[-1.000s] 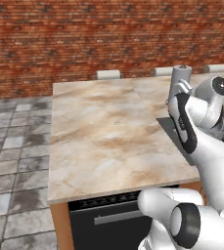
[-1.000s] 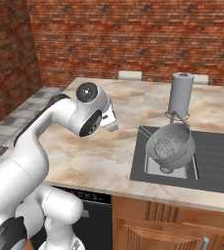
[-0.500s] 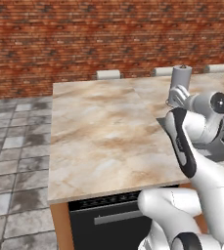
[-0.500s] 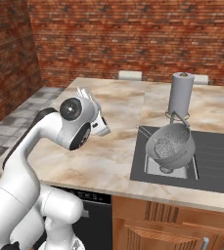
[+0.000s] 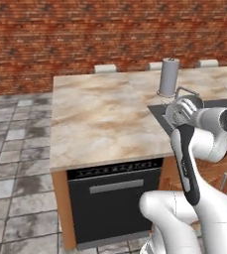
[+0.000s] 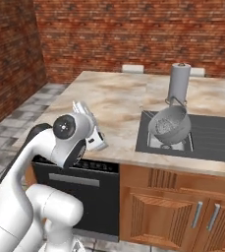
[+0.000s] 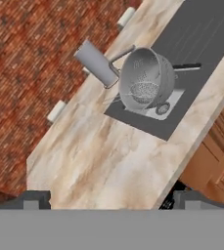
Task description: Pick the colander and strainer and place them in the sink. Then turn on the water.
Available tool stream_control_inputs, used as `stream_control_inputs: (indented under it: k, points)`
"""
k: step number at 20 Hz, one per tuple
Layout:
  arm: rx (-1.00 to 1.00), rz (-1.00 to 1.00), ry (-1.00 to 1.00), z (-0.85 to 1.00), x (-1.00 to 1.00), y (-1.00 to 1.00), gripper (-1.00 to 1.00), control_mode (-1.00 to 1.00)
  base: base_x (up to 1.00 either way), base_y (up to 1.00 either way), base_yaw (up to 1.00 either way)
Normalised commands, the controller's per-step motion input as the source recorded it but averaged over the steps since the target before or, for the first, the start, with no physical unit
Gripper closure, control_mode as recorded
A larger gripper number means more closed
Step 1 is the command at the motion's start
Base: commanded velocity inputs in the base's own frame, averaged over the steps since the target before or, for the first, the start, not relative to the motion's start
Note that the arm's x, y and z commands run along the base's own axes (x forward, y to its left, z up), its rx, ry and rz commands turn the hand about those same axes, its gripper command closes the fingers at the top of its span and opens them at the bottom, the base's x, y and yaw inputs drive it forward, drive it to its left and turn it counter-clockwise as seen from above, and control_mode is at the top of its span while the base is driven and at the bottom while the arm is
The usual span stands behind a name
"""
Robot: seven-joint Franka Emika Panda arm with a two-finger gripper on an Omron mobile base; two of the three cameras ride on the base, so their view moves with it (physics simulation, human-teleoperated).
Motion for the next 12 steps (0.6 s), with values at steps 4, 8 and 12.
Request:
stream_control_inputs:
  k: [4,8,12]
  points:
    - [0.0,0.0,0.0,0.0,0.0,0.0,-1.0,1.0,-0.22,-0.73,-0.13]
    - [0.0,0.0,0.0,0.0,0.0,0.0,-1.0,1.0,0.0,-1.0,-0.12]
    - [0.0,0.0,0.0,0.0,0.0,0.0,-1.0,1.0,0.0,-1.0,-0.08]
